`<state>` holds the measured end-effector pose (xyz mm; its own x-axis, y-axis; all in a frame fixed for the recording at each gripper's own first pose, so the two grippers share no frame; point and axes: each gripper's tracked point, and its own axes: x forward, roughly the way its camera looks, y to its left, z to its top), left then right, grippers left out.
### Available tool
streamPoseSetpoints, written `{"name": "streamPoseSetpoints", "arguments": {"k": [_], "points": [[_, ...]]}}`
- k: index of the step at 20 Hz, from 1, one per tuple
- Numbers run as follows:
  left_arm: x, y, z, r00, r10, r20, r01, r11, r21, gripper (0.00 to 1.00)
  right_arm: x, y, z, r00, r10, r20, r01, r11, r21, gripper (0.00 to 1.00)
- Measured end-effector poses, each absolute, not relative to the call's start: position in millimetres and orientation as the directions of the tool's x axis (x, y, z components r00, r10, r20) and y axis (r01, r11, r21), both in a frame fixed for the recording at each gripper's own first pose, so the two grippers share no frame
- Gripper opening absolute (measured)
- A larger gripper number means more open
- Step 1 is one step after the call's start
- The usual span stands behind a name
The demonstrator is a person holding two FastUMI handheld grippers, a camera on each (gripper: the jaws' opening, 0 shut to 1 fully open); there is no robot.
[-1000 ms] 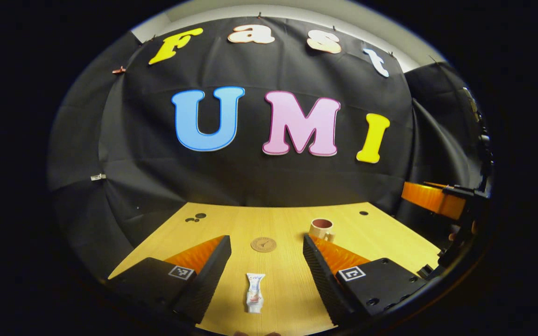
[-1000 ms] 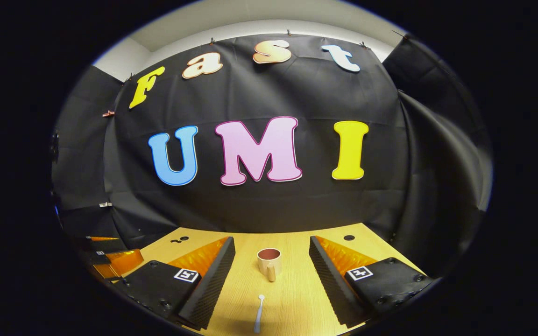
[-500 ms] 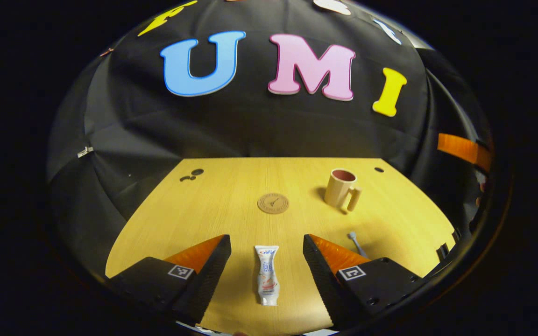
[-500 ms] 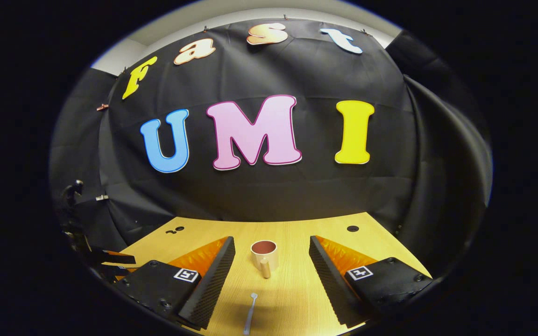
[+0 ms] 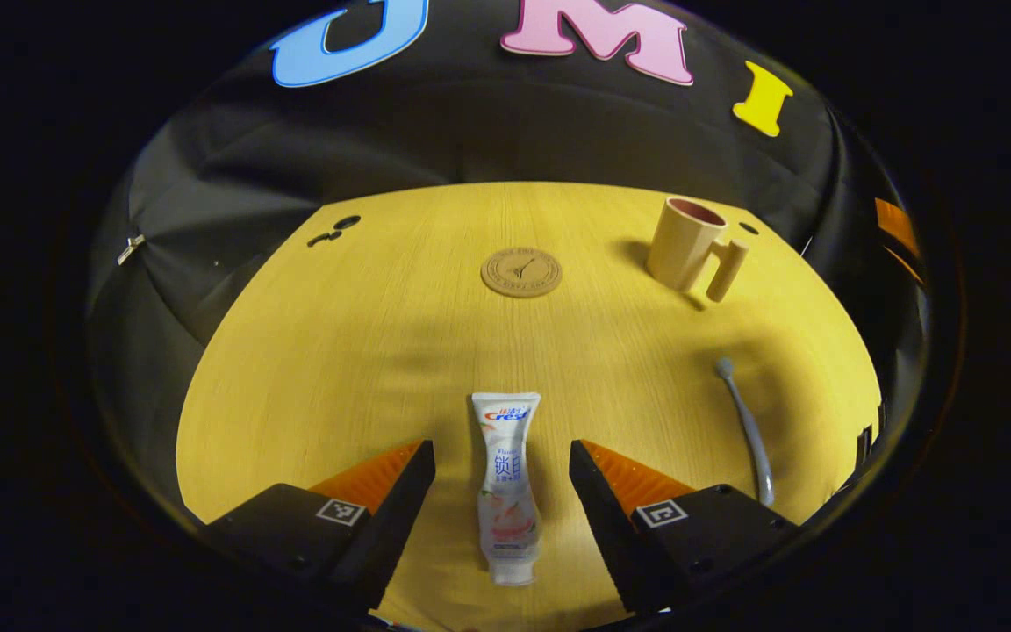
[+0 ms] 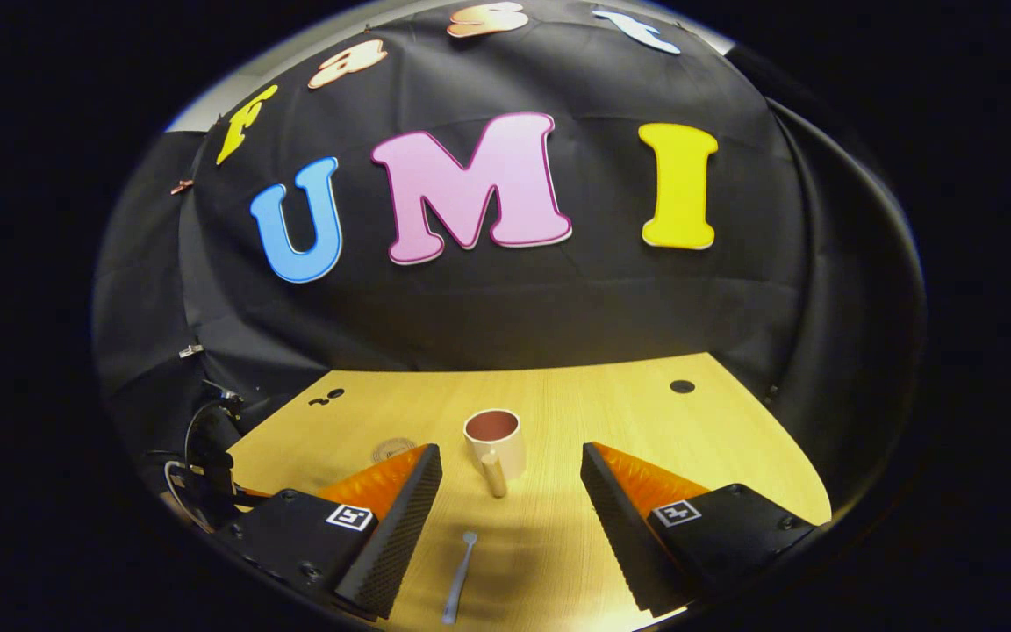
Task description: Put the toothbrush and toothpaste on the desktop into the cup, then pick up the cup and place it on the coaster on the desktop.
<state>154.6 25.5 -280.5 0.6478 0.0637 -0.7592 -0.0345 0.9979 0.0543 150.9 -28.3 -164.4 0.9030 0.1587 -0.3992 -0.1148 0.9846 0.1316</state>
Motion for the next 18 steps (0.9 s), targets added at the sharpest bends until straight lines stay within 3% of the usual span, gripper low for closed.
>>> {"name": "streamPoseSetpoints", "arguments": {"k": [5,8,11,12,13,14,15,16,18], "points": [[155,29,-307,0.571,0.073,-0.818,-0.054,0.997,0.052,0.87,143,-27,-210,0.841,0.154,-0.518,-0.089,0.985,0.149,0.98],[155,28,-310,0.571,0.044,-0.82,-0.033,0.999,0.031,0.82,135,-19,-233,0.796,0.167,-0.581,-0.091,0.983,0.157,0.98],[155,28,-312,0.563,0.041,-0.825,-0.021,0.999,0.035,0.7,126,-9,-247,0.761,0.183,-0.623,-0.095,0.981,0.172,0.98],[157,27,-310,0.567,0.035,-0.823,-0.016,0.999,0.032,0.55,123,-3,-253,0.746,0.188,-0.638,-0.098,0.98,0.174,0.98],[159,26,-312,0.565,0.041,-0.824,-0.016,0.999,0.039,0.53,121,2,-260,0.731,0.188,-0.656,-0.101,0.98,0.169,0.99],[158,24,-311,0.566,0.038,-0.823,-0.01,0.999,0.039,0.39,117,7,-266,0.714,0.192,-0.673,-0.105,0.98,0.168,0.98],[157,25,-312,0.567,0.034,-0.823,-0.001,0.999,0.04,0.43,114,13,-272,0.696,0.199,-0.69,-0.111,0.979,0.17,0.98],[159,26,-310,0.57,0.031,-0.821,0.002,0.999,0.039,0.33,109,18,-278,0.675,0.199,-0.711,-0.114,0.98,0.165,0.98],[160,25,-309,0.577,0.028,-0.816,-0.001,0.999,0.033,0.25,102,24,-295,0.636,0.196,-0.746,-0.123,0.981,0.153,0.98]]}}
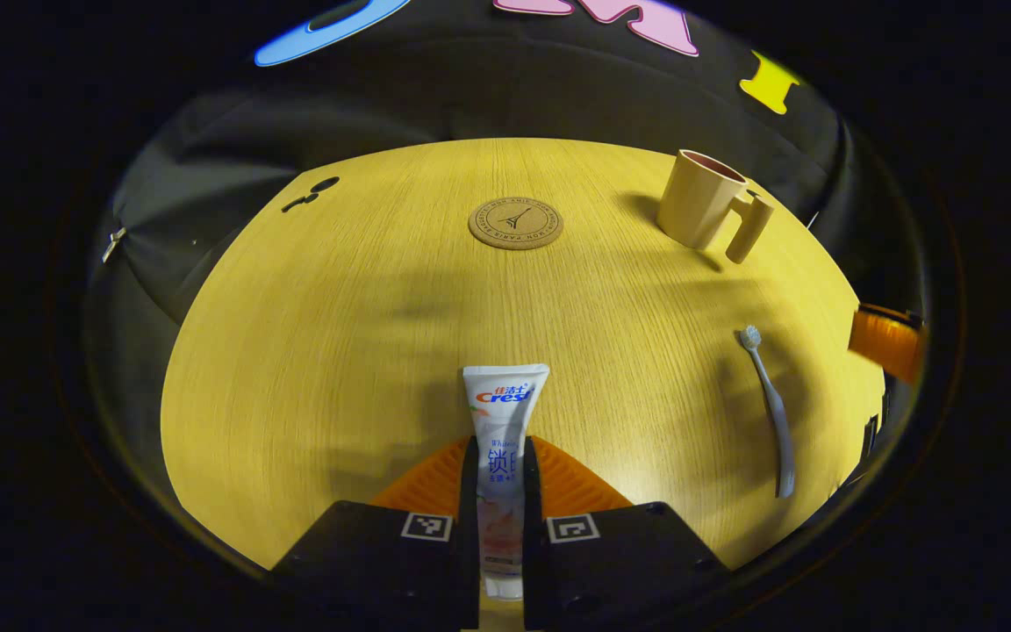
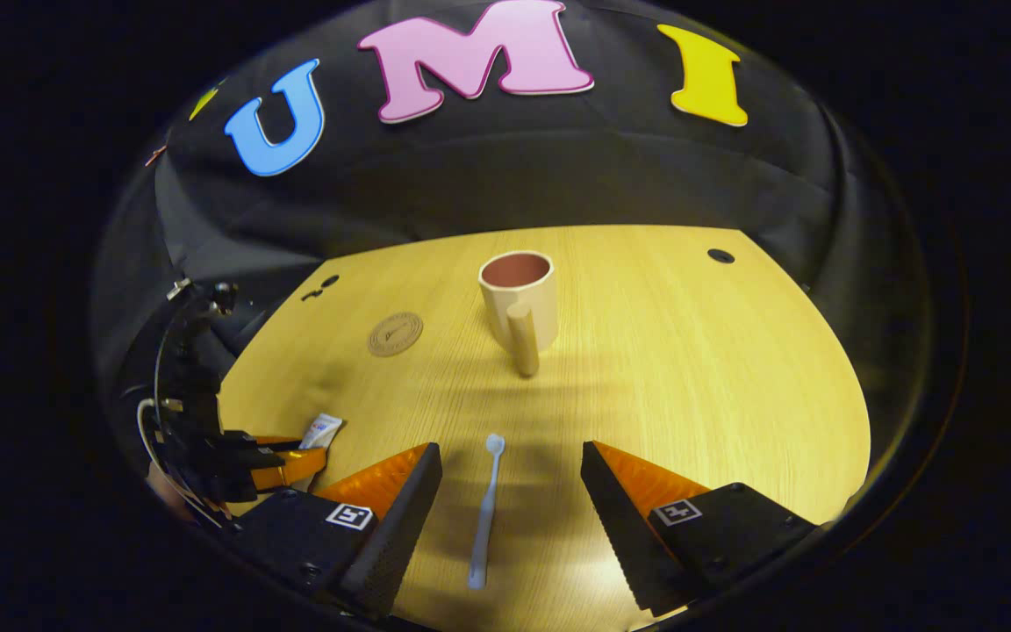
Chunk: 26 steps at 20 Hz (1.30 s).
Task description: Put the toothbrush and toothpaste on the desktop into the cup, then pick up the cup and place it on the coaster on the desktop.
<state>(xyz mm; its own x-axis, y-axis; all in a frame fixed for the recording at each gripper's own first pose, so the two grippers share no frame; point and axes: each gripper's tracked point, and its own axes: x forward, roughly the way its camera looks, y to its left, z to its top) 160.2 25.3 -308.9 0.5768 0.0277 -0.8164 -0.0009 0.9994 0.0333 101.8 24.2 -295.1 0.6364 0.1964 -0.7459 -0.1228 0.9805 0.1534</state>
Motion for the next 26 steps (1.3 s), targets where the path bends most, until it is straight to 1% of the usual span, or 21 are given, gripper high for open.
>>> {"name": "streamPoseSetpoints", "arguments": {"k": [4,8,12,13,15,16,18,19,20,21,23,24,25,26], "points": [[160,24,-304,0.598,-0.004,-0.801,-0.009,1.0,-0.012,0.18,89,36,-323,0.565,0.178,-0.806,-0.117,0.984,0.135,0.98],[147,25,-270,0.652,-0.031,-0.757,-0.004,0.999,-0.045,0.18,80,37,-339,0.529,0.145,-0.836,-0.135,0.987,0.086,0.95],[134,28,-235,0.697,-0.056,-0.715,-0.025,0.994,-0.102,0.18,69,41,-359,0.476,0.125,-0.87,-0.118,0.99,0.078,0.83],[128,30,-229,0.702,-0.056,-0.71,-0.028,0.994,-0.107,0.18,66,42,-362,0.464,0.121,-0.877,-0.112,0.991,0.078,0.78],[118,37,-222,0.702,-0.043,-0.711,-0.027,0.996,-0.087,0.18,60,42,-373,0.434,0.101,-0.895,-0.102,0.993,0.062,0.74],[116,41,-220,0.703,-0.035,-0.71,-0.023,0.997,-0.072,0.18,66,42,-375,0.461,0.088,-0.883,-0.102,0.994,0.046,0.74],[108,46,-218,0.702,-0.028,-0.712,-0.016,0.998,-0.055,0.18,64,44,-375,0.447,0.077,-0.891,-0.108,0.994,0.031,0.65],[106,46,-219,0.701,-0.029,-0.712,-0.016,0.998,-0.057,0.18,65,43,-377,0.438,0.068,-0.897,-0.116,0.993,0.018,0.55],[104,47,-217,0.701,-0.031,-0.712,-0.018,0.998,-0.062,0.18,64,41,-374,0.444,0.057,-0.894,-0.111,0.994,0.008,0.44],[102,47,-217,0.702,-0.033,-0.711,-0.021,0.998,-0.066,0.18,64,41,-376,0.436,0.055,-0.898,-0.103,0.995,0.011,0.22],[99,46,-219,0.698,-0.031,-0.716,-0.023,0.998,-0.065,0.18,66,40,-376,0.428,0.058,-0.902,-0.086,0.996,0.023,0.1],[99,46,-219,0.699,-0.026,-0.715,-0.02,0.998,-0.057,0.18,66,41,-375,0.429,0.072,-0.9,-0.096,0.995,0.034,0.08],[100,44,-220,0.7,-0.027,-0.714,-0.017,0.998,-0.055,0.13,64,42,-375,0.427,0.093,-0.899,-0.114,0.992,0.049,0.08],[100,40,-219,0.699,-0.031,-0.715,-0.016,0.998,-0.059,0.18,64,44,-374,0.426,0.128,-0.896,-0.141,0.987,0.074,0.07]]}}
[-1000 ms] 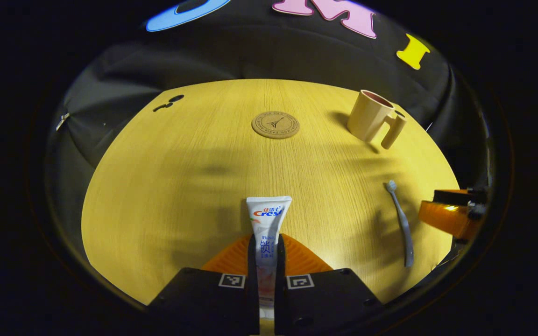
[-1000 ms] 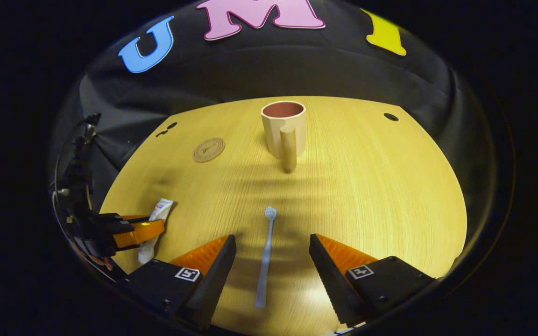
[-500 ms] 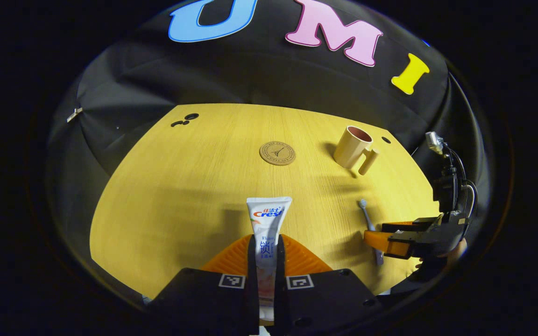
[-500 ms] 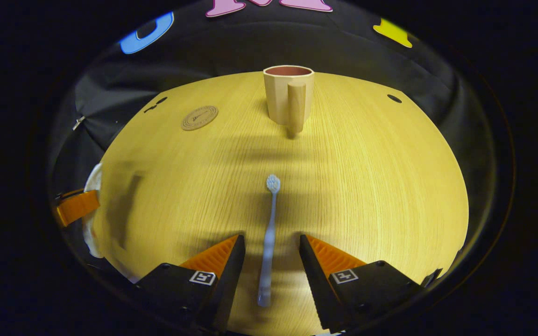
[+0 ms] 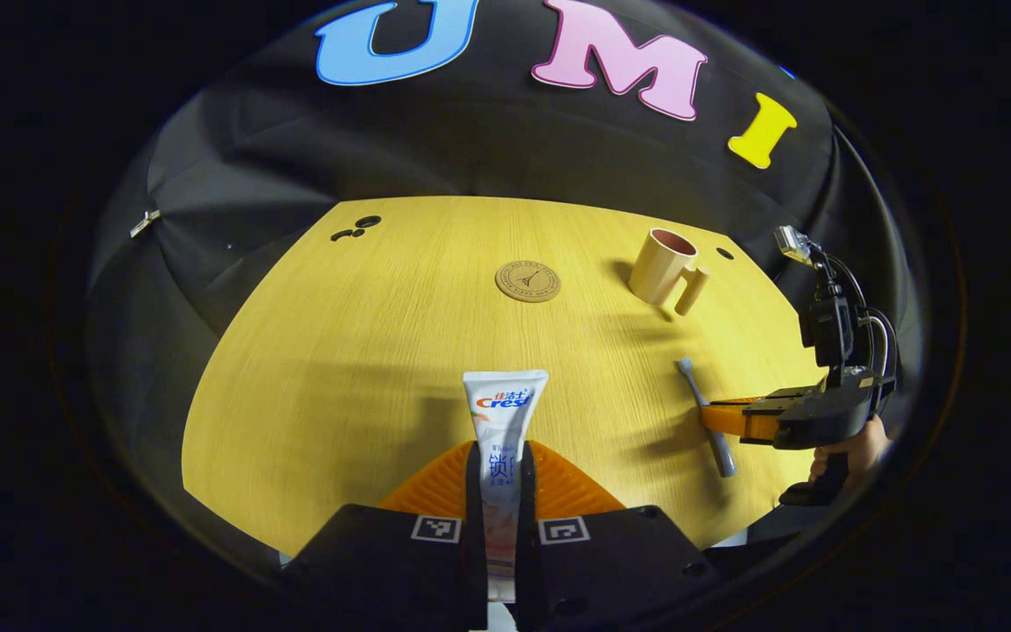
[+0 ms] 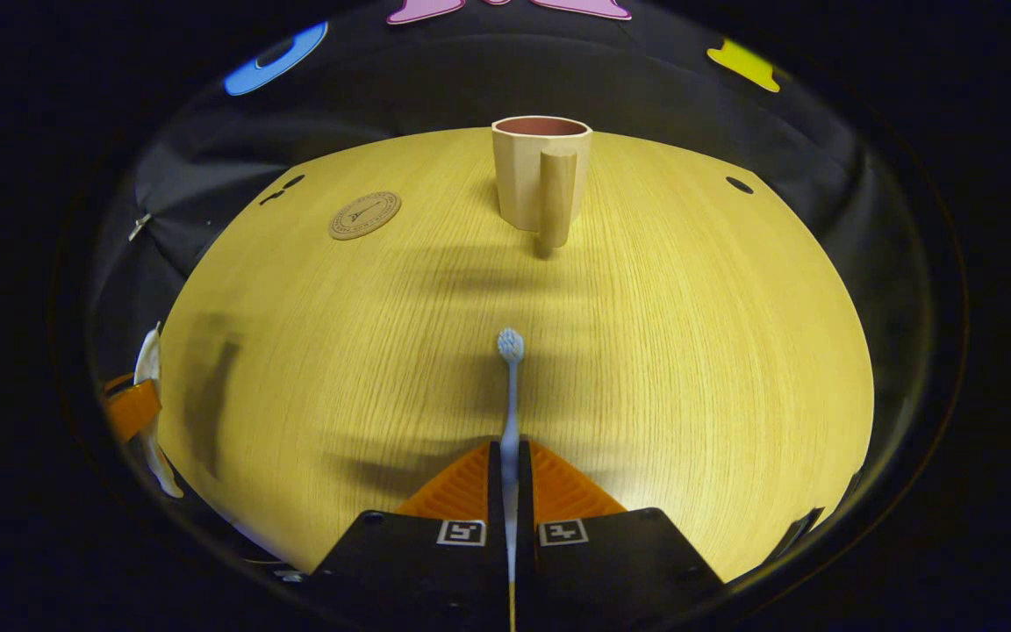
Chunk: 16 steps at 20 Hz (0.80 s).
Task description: Put the toothbrush and toothpaste on the desktop into the cup, then pick up the cup and place it on the coaster on the desktop.
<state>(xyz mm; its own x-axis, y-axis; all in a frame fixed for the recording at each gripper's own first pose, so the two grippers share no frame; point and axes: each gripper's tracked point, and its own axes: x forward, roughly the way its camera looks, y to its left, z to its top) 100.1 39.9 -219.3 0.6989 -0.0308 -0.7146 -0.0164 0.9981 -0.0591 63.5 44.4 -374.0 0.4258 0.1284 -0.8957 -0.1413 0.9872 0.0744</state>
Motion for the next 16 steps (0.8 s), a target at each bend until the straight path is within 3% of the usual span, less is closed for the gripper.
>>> {"name": "streamPoseSetpoints", "arguments": {"k": [6,16], "points": [[113,13,-205,0.726,-0.071,-0.684,-0.009,0.994,-0.113,0.18,66,30,-359,0.465,0.184,-0.866,-0.155,0.98,0.125,0.05],[213,-57,-112,0.848,-0.164,-0.505,0.091,0.982,-0.167,0.18,109,-7,-281,0.603,0.261,-0.754,-0.139,0.965,0.223,0.05]]}}
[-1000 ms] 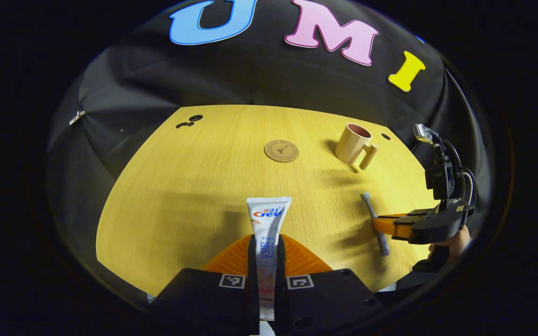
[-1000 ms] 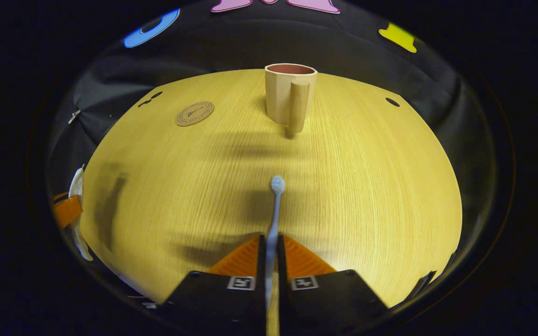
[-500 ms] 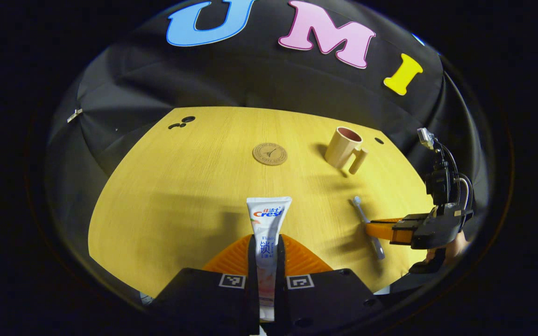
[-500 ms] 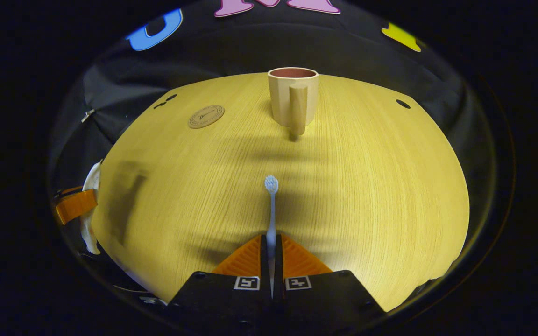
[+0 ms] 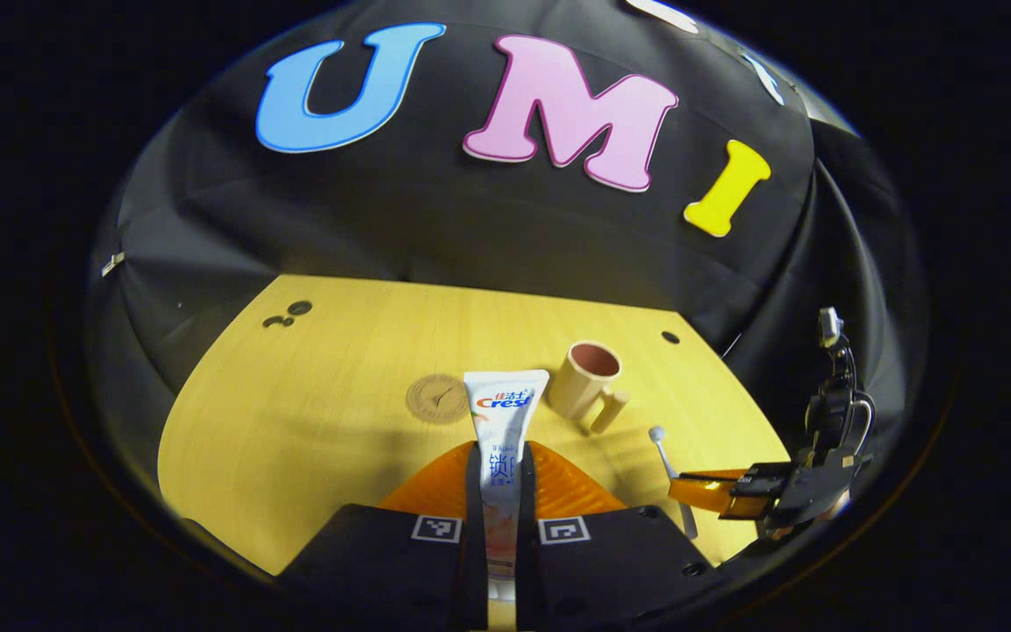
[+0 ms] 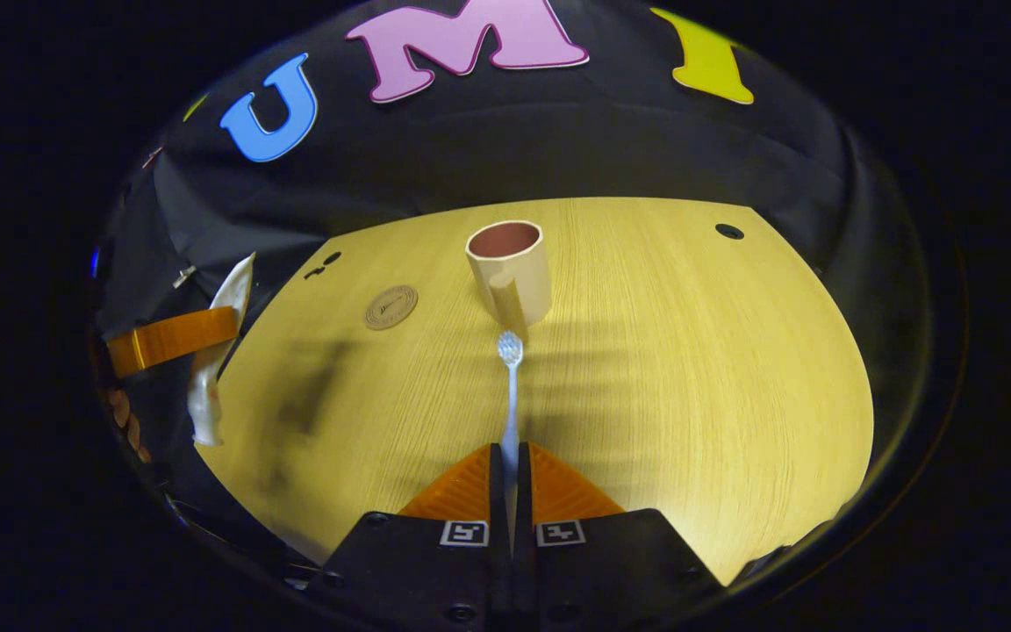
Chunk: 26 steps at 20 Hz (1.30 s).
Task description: Put the toothbrush and toothpaste on the desktop into the cup, then pick up the cup and place it on the coaster on the desktop.
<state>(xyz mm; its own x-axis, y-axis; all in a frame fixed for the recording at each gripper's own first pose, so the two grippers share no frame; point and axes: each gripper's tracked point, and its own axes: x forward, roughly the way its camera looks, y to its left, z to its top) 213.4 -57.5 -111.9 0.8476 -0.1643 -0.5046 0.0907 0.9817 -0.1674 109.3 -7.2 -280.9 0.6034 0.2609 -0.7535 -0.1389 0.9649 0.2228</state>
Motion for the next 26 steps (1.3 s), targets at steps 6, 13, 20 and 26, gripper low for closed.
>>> {"name": "streamPoseSetpoints", "arguments": {"k": [6,13,20,26], "points": [[299,-116,-71,0.886,-0.258,-0.385,0.192,0.96,-0.202,0.17,145,-41,-249,0.674,0.258,-0.692,-0.142,0.965,0.221,0.05],[386,-175,-53,0.902,-0.359,-0.24,0.311,0.926,-0.216,0.18,176,-74,-228,0.706,0.273,-0.653,-0.108,0.953,0.282,0.05],[443,-204,-102,0.894,-0.401,-0.198,0.362,0.909,-0.204,0.17,188,-94,-252,0.684,0.266,-0.68,-0.123,0.96,0.252,0.05],[448,-198,-138,0.903,-0.395,-0.17,0.366,0.914,-0.177,0.18,199,-85,-264,0.675,0.284,-0.681,-0.127,0.954,0.272,0.05]]}}
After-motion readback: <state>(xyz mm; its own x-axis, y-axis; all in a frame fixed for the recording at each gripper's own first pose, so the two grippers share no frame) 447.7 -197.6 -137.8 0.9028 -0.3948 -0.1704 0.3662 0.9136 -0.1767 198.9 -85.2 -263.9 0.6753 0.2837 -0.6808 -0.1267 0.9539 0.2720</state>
